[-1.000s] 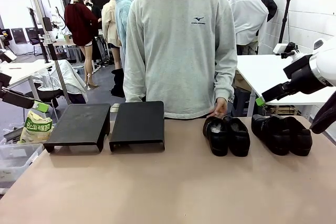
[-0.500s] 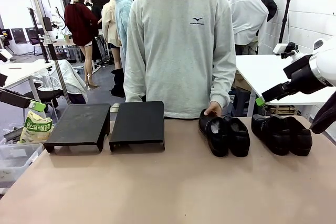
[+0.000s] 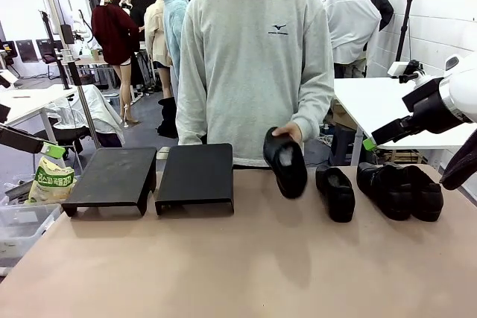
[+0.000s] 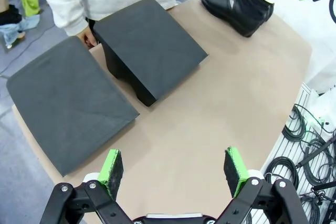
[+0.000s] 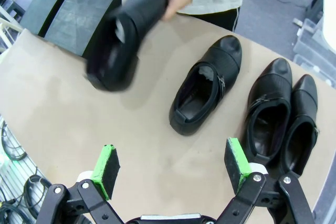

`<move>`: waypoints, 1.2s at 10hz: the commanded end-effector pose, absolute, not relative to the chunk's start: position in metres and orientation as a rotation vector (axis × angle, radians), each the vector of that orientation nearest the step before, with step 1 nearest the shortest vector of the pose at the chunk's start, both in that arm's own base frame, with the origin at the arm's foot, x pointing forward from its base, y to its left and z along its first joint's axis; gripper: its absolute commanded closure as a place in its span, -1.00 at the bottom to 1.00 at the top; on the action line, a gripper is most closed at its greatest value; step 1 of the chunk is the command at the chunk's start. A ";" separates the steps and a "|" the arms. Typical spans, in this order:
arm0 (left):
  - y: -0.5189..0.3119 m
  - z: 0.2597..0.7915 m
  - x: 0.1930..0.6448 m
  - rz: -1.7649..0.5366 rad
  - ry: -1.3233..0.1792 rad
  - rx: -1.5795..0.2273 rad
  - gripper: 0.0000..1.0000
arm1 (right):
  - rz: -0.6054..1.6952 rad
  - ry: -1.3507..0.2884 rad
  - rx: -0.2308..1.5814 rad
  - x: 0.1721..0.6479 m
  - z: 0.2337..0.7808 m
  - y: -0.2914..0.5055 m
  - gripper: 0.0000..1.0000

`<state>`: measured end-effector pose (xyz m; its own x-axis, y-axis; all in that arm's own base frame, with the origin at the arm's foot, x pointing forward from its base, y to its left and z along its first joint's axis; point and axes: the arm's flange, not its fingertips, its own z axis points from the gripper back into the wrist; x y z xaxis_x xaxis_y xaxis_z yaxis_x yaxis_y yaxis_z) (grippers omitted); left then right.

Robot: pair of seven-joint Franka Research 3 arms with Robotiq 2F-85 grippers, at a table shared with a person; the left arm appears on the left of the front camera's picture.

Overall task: Organize the shoes by placing them on the stand.
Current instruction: Pick up one Shoe and place it in the middle of the table.

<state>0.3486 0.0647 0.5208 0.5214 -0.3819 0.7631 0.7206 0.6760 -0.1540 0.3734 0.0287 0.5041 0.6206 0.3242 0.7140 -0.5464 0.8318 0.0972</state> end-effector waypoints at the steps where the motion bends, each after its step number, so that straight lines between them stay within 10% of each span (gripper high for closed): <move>1: 0.067 0.519 0.350 -0.715 -0.780 -0.504 -1.00 | 0.515 -0.749 0.343 0.375 0.502 0.028 -1.00; 12: 0.067 0.519 0.350 -0.715 -0.780 -0.504 -1.00 | 0.431 -0.313 0.040 0.517 0.461 0.004 -1.00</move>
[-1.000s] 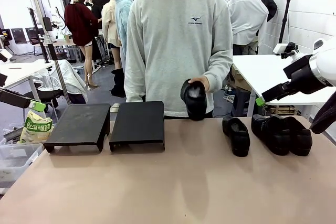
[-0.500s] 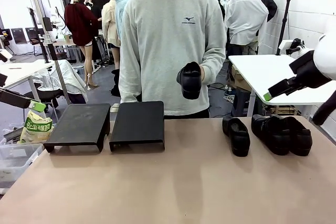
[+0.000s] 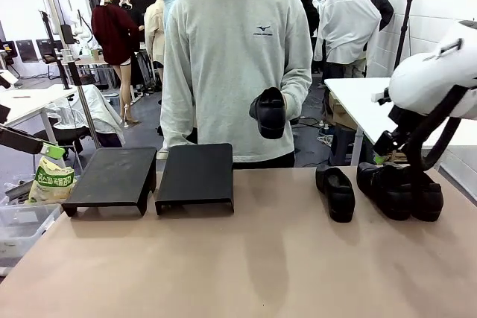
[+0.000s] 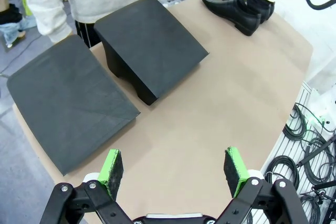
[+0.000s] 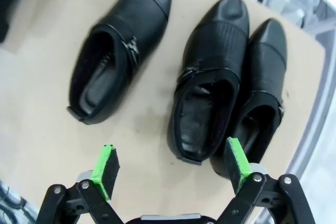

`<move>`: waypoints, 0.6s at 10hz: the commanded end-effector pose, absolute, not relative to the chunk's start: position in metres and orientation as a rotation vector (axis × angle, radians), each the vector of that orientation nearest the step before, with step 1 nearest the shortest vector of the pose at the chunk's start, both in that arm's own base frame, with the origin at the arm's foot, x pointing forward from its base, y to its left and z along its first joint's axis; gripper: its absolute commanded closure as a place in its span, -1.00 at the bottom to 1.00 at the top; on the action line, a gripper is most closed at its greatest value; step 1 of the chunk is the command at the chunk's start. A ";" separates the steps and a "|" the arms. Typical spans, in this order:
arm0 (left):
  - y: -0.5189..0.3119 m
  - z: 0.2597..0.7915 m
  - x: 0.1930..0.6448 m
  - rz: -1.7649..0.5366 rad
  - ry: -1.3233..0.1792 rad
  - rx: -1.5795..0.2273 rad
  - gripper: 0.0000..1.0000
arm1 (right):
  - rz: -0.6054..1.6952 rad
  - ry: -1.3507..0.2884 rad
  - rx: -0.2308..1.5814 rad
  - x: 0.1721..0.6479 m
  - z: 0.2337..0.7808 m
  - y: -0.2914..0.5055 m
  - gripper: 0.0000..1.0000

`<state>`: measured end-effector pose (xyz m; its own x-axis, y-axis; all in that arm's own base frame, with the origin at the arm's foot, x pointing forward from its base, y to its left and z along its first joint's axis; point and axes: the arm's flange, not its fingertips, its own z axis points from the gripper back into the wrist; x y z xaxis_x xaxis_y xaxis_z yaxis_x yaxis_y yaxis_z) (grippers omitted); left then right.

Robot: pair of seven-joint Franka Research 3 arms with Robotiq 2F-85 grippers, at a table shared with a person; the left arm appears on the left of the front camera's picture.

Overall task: Organize the shoes by placing them on the stand.
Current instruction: Pick up one Shoe and place it in the middle of the table.

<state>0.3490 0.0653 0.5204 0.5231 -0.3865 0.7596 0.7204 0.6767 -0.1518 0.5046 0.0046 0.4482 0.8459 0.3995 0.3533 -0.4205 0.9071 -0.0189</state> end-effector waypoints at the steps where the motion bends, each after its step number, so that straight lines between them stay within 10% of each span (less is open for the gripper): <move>1: 0.067 0.519 0.350 -0.715 -0.780 -0.504 -1.00 | 0.424 -0.298 0.045 0.527 0.451 0.003 -1.00; 6: 0.067 0.519 0.350 -0.715 -0.780 -0.504 -1.00 | 0.430 -0.300 0.051 0.527 0.436 0.003 -1.00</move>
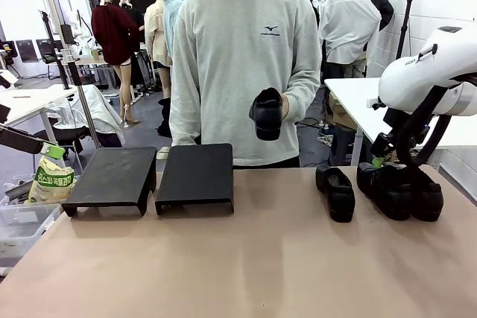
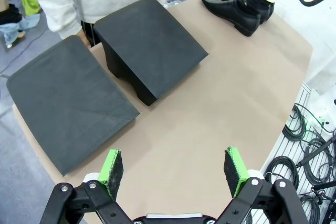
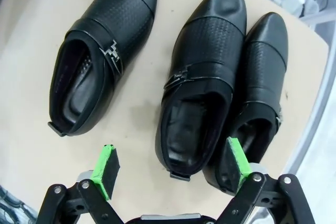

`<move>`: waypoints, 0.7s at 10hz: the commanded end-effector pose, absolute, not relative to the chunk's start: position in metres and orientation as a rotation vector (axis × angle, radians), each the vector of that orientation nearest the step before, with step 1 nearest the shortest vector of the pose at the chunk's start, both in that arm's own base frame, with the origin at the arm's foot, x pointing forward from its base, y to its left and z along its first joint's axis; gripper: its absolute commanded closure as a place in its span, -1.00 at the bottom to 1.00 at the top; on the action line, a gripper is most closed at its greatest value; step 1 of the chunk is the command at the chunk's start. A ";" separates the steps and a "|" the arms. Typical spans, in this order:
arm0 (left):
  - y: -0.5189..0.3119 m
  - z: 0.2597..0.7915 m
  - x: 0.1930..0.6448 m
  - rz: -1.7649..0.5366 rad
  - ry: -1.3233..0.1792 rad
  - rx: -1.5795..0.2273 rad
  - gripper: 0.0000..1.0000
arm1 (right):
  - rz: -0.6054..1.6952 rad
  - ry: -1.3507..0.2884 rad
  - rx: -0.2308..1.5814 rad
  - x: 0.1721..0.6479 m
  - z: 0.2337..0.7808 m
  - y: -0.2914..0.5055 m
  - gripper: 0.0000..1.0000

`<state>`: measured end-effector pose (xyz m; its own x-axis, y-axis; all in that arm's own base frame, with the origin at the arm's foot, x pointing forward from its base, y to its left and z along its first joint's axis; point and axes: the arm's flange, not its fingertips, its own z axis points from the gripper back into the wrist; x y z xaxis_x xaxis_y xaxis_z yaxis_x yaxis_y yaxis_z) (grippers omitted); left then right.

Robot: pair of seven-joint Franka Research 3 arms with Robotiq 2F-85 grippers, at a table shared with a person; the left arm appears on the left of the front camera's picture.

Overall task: Organize the shoes by placing them on the stand.
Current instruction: Pick up one Shoe and place it in the middle of the table.

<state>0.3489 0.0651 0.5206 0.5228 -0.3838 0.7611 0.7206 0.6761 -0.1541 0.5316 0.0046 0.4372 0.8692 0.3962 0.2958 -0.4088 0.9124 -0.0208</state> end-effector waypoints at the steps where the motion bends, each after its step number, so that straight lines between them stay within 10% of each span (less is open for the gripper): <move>1: 0.067 0.519 0.350 -0.715 -0.780 -0.504 -1.00 | 0.418 -0.298 0.044 0.532 0.436 0.003 -1.00; 7: 0.067 0.519 0.350 -0.715 -0.780 -0.504 -1.00 | 0.368 -0.202 0.005 0.544 0.395 0.041 -1.00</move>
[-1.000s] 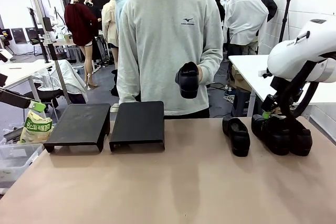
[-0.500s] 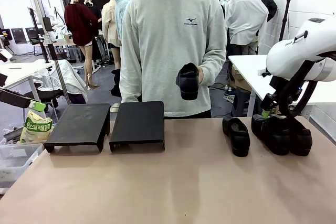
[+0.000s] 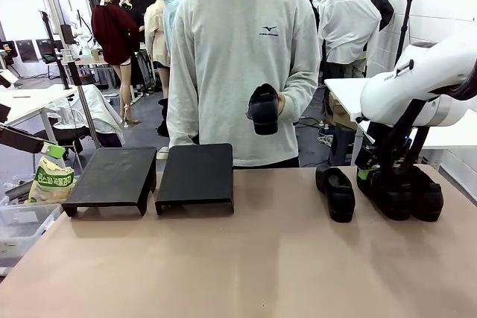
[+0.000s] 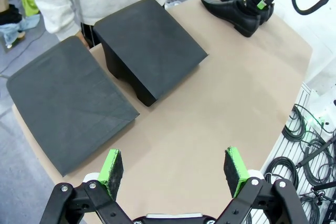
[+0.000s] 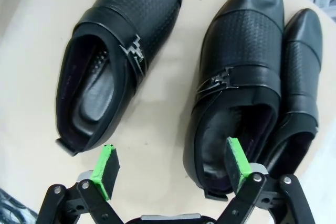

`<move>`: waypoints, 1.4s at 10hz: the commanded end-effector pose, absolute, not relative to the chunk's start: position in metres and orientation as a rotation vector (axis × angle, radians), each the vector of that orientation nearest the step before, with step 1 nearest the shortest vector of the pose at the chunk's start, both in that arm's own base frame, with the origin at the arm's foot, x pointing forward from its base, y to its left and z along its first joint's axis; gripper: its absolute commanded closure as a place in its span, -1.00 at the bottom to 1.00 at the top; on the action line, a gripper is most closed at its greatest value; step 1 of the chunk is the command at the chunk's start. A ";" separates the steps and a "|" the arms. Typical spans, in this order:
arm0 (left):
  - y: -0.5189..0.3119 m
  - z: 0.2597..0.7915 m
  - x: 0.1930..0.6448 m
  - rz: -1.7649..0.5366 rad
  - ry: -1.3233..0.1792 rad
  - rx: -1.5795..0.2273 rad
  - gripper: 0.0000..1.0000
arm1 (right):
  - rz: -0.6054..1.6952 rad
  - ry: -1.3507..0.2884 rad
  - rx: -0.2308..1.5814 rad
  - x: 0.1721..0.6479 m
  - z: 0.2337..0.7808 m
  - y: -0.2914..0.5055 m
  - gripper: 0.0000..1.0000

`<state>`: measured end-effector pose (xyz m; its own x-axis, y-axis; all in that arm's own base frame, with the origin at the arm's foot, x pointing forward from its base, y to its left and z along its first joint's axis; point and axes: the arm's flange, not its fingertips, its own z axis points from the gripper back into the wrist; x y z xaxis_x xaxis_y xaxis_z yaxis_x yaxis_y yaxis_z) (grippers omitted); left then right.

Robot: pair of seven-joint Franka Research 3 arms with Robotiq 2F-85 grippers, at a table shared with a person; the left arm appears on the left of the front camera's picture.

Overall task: Organize the shoes by placing them on the stand.
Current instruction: Pick up one Shoe and place it in the middle of the table.

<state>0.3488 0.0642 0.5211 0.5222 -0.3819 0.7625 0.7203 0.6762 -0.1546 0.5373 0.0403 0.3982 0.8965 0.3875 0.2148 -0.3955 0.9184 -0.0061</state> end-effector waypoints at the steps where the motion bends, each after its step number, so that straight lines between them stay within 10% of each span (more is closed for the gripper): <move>1: 0.067 0.519 0.350 -0.715 -0.780 -0.504 -1.00 | 0.339 -0.187 -0.017 0.547 0.389 0.040 -1.00; 9: 0.067 0.519 0.350 -0.715 -0.780 -0.504 -1.00 | 0.287 -0.074 0.043 0.566 0.354 0.027 -1.00; 14: 0.067 0.519 0.350 -0.715 -0.780 -0.504 -1.00 | 0.254 -0.058 -0.016 0.570 0.353 0.031 0.69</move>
<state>0.3490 0.0647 0.5207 0.5234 -0.3826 0.7614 0.7194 0.6772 -0.1542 0.5630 0.0268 0.3531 0.9596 0.2711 0.0749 -0.2724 0.9621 0.0082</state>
